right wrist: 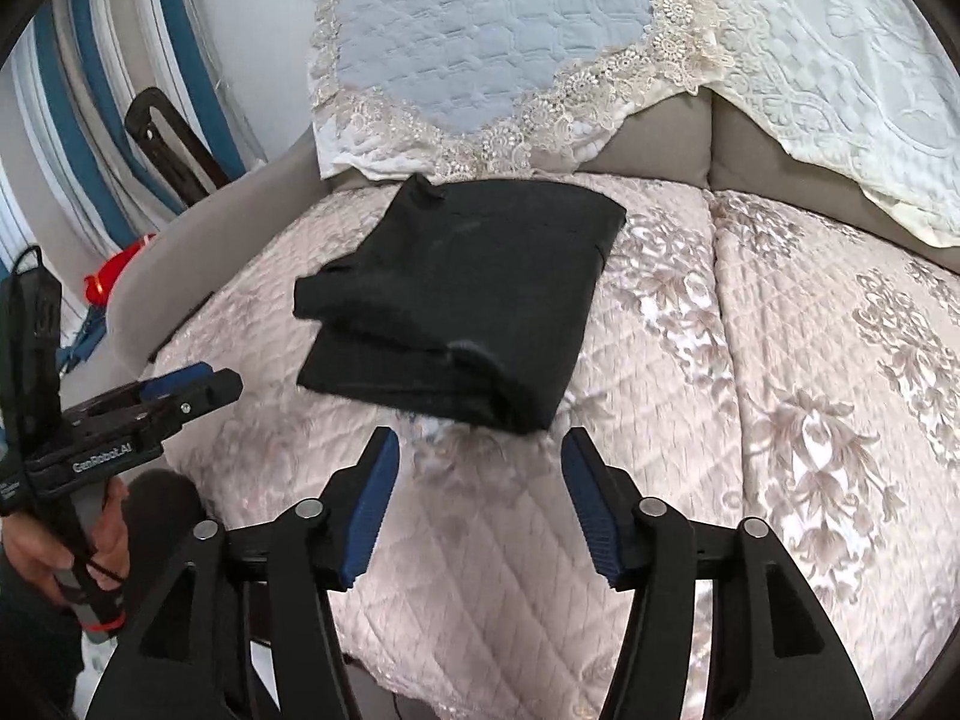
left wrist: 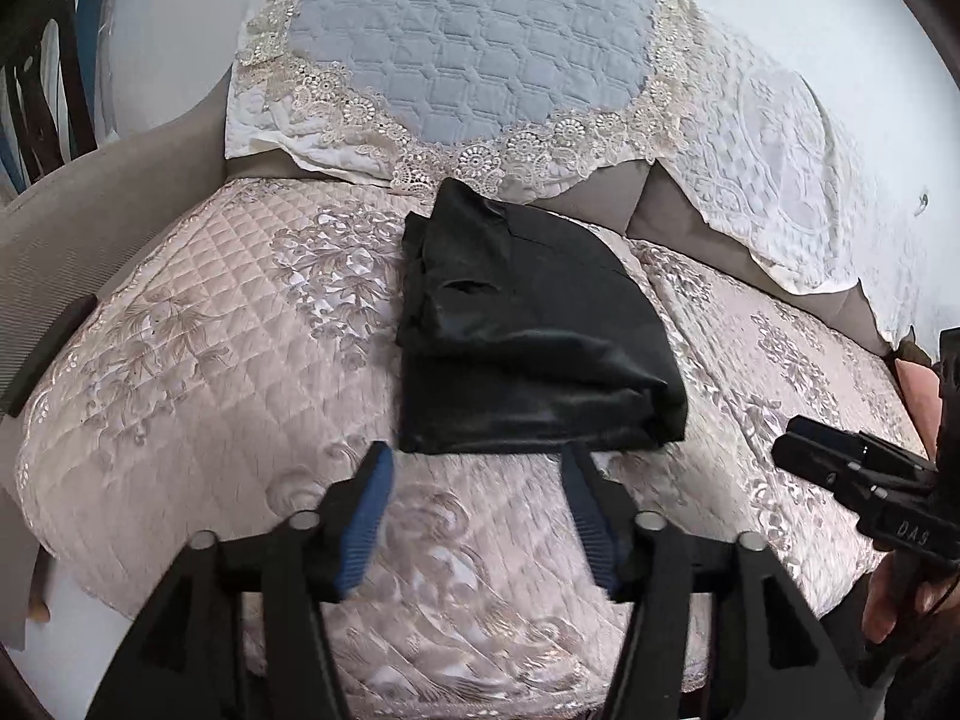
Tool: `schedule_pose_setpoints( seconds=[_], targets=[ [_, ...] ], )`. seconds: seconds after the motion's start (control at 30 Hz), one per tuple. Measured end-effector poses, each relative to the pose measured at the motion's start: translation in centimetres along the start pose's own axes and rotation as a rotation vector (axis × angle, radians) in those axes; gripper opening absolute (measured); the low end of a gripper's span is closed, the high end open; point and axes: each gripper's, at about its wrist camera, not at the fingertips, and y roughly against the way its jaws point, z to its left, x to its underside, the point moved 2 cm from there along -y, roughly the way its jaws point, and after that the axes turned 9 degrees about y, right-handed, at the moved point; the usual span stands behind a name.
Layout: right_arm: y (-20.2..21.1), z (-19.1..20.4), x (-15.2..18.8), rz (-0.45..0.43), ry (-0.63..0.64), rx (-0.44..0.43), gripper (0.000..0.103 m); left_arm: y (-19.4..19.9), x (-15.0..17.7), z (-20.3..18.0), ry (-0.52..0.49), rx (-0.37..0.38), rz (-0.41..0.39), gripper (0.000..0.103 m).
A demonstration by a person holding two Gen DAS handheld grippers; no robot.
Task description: Fold large clothes
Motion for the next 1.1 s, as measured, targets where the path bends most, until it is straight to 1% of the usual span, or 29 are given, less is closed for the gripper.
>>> schedule_pose_setpoints(
  seconds=[0.07,0.13,0.43,0.63,1.1],
  targets=[
    [-0.6,0.1,0.5,0.029,-0.001,0.023,0.058,-0.6,0.4,-0.3,-0.006,-0.016,0.022,0.066],
    [-0.8,0.2,0.8,0.035,-0.009,0.019,0.058,-1.1,0.6,-0.4,-0.006,-0.046,0.04,0.066],
    [-0.3,1.1,1.0,0.034,0.014,0.033,0.058,-0.9,1.4,-0.4,-0.013,-0.097,0.031,0.066],
    [-0.3,1.5,1.0,0.039,0.026,0.038,0.058,-0.9,1.7,-0.3,-0.01,-0.107,0.033,0.066],
    [-0.5,2.2,1.0,0.049,0.044,0.038,0.058,-0.8,2.1,-0.2,0.0,-0.091,0.036,0.066]
  ],
)
